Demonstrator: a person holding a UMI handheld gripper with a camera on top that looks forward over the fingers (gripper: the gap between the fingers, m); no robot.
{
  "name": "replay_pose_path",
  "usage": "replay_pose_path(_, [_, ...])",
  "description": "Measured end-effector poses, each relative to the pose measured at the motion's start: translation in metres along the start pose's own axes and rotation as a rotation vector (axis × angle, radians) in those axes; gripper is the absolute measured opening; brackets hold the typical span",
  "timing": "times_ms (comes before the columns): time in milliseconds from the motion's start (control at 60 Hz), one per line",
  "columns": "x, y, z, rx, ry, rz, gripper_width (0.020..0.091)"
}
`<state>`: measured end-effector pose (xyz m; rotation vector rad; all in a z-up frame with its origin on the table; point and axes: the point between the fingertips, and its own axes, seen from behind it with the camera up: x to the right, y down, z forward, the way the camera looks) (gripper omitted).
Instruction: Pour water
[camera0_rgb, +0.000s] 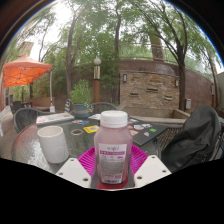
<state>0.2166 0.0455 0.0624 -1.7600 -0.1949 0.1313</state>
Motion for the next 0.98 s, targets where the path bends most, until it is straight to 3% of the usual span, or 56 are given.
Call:
replay_pose_path(67, [0.012,0.004,-0.015,0.039,-0.029,-0.002,0.0430])
replay_pose_path(167, [-0.005,-0.003,0.010,0.035,-0.047,0.005,0.0433])
replay_pose_path(200, [-0.007,-0.002,0.012,0.023,-0.049,0.002,0.0472])
replay_pose_path(283, [-0.007,0.004,0.006,-0.041,-0.042,0.009,0.0594])
replay_pose_path(350, [-0.008,0.007,0.000,-0.084,-0.034,0.021,0.0836])
replay_pose_path(367, [-0.009,0.004,-0.001,-0.078,-0.029,0.018,0.0861])
replay_pose_path(433, [-0.004,0.005,-0.012,-0.104,0.021,0.013,0.0819])
replay_pose_path(717, [-0.039,0.013,-0.106,-0.254,0.181,0.123,0.0827])
replay_pose_path(983, [-0.154,-0.038,-0.206,-0.277,0.295,0.092,0.0832])
